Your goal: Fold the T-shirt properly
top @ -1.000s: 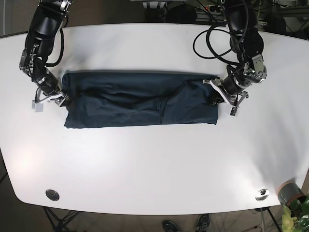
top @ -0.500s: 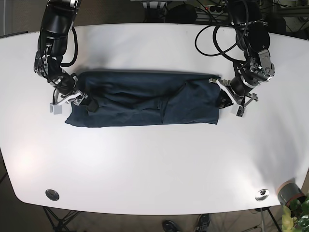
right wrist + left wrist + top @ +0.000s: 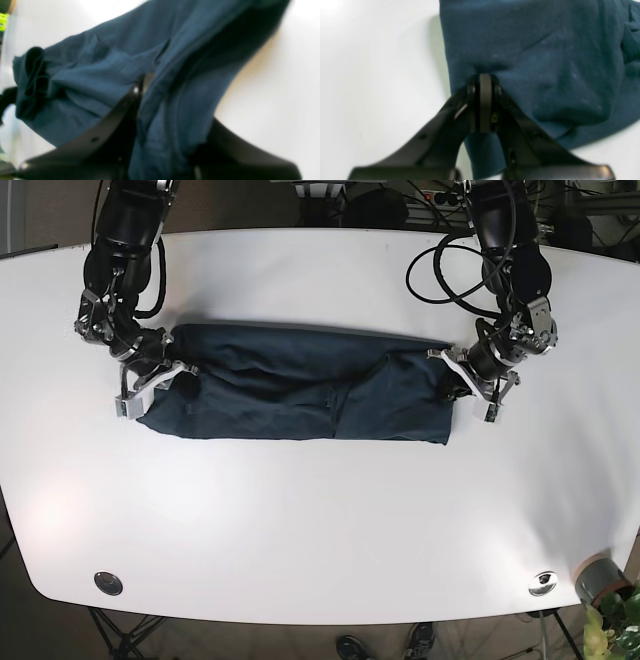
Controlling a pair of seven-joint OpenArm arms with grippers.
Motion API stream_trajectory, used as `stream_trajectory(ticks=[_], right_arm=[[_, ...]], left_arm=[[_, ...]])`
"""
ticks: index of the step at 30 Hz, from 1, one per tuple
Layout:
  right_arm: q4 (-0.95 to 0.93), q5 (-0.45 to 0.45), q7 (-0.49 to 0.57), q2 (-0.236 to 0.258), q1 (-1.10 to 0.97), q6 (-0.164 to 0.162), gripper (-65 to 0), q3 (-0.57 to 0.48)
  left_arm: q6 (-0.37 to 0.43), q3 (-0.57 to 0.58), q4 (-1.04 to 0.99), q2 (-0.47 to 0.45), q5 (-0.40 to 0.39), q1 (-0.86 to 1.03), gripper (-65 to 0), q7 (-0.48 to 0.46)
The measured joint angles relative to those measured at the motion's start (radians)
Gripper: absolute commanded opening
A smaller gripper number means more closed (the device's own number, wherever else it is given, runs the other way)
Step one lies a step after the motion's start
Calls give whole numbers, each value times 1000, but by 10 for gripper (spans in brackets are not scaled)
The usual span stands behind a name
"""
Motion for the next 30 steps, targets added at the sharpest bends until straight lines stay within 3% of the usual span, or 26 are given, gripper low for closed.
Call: stream_trajectory(ticks=[5, 8, 17, 18, 20, 23, 26, 30], right_arm=[[193, -37, -11, -18, -58, -97, -628, -8], [301, -34, -15, -21, -96, -118, -628, -19], [552, -29, -15, -22, -157, -198, -628, -267], [568, -33, -9, -19, -157, -221, -628, -307], [577, -32, -14, -21, -153, -232, -628, -377], [573, -41, -20, -69, -129, -257, -628, -447], [543, -66, -4, -126, -90, -251, -628, -503], [479, -179, -4, -193, -51, -246, -628, -578]], left_arm=[[0, 10, -5, -1, 0, -2, -650, -3], [0, 34, -5, -2, -4, -2, -650, -4], [0, 39, -20, -1, -19, 0, -650, -11], [0, 39, -21, 0, -19, 1, -650, -13], [0, 39, -21, 0, -19, 4, -650, -14], [0, 53, -20, -1, -27, 8, -650, -22], [0, 75, -20, -3, -27, 11, -650, -29], [-4, 83, -15, 0, -39, 37, -650, -36]])
